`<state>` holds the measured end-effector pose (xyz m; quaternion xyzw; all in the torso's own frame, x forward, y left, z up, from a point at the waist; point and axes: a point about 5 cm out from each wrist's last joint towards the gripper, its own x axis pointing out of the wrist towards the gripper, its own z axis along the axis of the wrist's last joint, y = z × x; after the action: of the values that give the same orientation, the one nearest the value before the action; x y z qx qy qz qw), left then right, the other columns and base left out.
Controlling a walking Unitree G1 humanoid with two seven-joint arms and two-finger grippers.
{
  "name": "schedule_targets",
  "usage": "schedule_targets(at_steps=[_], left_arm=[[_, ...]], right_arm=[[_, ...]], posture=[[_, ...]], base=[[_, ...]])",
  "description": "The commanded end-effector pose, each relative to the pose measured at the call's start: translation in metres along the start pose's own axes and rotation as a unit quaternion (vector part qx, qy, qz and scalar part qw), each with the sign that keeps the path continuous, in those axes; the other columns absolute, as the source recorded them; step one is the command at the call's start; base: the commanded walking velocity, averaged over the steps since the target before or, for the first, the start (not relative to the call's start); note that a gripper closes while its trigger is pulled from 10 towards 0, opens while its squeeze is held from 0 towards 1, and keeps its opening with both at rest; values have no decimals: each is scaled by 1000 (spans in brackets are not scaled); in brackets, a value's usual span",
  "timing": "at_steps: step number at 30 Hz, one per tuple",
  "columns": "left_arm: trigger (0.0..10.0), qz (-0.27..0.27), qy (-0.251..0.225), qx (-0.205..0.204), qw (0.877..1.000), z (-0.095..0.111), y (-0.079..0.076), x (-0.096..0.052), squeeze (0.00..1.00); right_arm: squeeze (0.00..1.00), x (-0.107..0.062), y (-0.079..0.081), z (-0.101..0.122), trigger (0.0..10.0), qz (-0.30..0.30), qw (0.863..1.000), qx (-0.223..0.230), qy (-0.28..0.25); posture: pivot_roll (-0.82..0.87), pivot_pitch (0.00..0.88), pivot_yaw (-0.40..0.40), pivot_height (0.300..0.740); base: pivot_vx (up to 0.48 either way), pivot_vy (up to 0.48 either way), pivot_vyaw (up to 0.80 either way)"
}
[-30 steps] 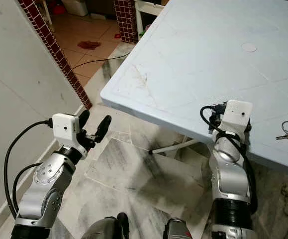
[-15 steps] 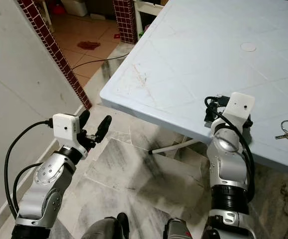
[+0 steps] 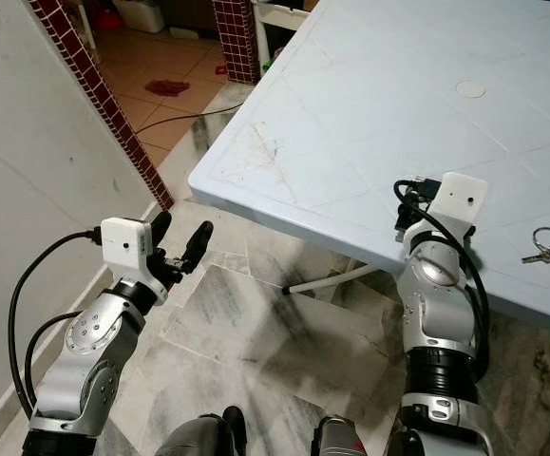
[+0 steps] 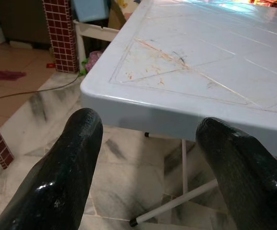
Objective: Hang keys on a hook
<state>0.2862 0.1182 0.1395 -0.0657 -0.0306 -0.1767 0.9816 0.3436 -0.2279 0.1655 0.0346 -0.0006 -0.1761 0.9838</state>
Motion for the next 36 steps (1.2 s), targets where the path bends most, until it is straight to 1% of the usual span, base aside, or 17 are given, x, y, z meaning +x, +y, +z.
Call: schedule_targets(at_steps=[1, 2, 3, 4, 5, 6, 10, 12, 16, 23, 36], left_arm=[[10000, 5, 4, 5, 1000, -2, 2, -2, 0], [10000, 5, 5, 5, 1000, -2, 2, -2, 0], [10000, 5, 5, 5, 1000, -2, 2, -2, 0], [10000, 6, 5, 5, 1000, -2, 2, -2, 0], [10000, 6, 5, 5, 1000, -2, 2, -2, 0], [10000, 6, 5, 6, 1000, -2, 2, -3, 0], [10000, 6, 5, 6, 1000, -2, 2, -3, 0], [10000, 6, 5, 6, 1000, -2, 2, -3, 0], [10000, 7, 5, 6, 1000, -2, 2, -3, 0], [10000, 6, 5, 9, 1000, -2, 3, -3, 0], [10000, 6, 4, 12, 1000, -1, 4, -2, 0]], right_arm=[[0, -4, 10, -20, 0, 25, 999, -7, 40], [0, -4, 9, -20, 0, 27, 999, -18, 40], [0, -4, 9, -20, 0, 27, 999, -18, 40], [0, -4, 8, -20, 0, 29, 998, -33, 36], [0, -4, 8, -20, 0, 29, 998, -33, 36], [0, -4, 7, -21, 0, 30, 998, -49, 32], [0, -3, 5, -21, 0, 31, 997, -58, 32], [0, -2, 1, -22, 0, 33, 997, -66, 35], [0, -1, -1, -24, 0, 38, 996, -70, 38], [0, -2, 3, -29, 0, 50, 995, -71, 42], [0, -2, 6, -32, 0, 56, 995, -64, 47]], posture=[[30, 221, 122, 740], [30, 220, 123, 740], [30, 220, 123, 740], [32, 222, 123, 740], [32, 222, 123, 740], [32, 222, 123, 740], [32, 223, 123, 740], [33, 223, 123, 740], [33, 222, 124, 740], [36, 219, 127, 740], [39, 213, 129, 740]], base=[[0, 0, 0], [0, 0, 0], [0, 0, 0], [0, 0, 0], [0, 0, 0], [0, 0, 0], [0, 0, 0], [0, 0, 0], [0, 0, 0], [0, 0, 0], [0, 0, 0]])
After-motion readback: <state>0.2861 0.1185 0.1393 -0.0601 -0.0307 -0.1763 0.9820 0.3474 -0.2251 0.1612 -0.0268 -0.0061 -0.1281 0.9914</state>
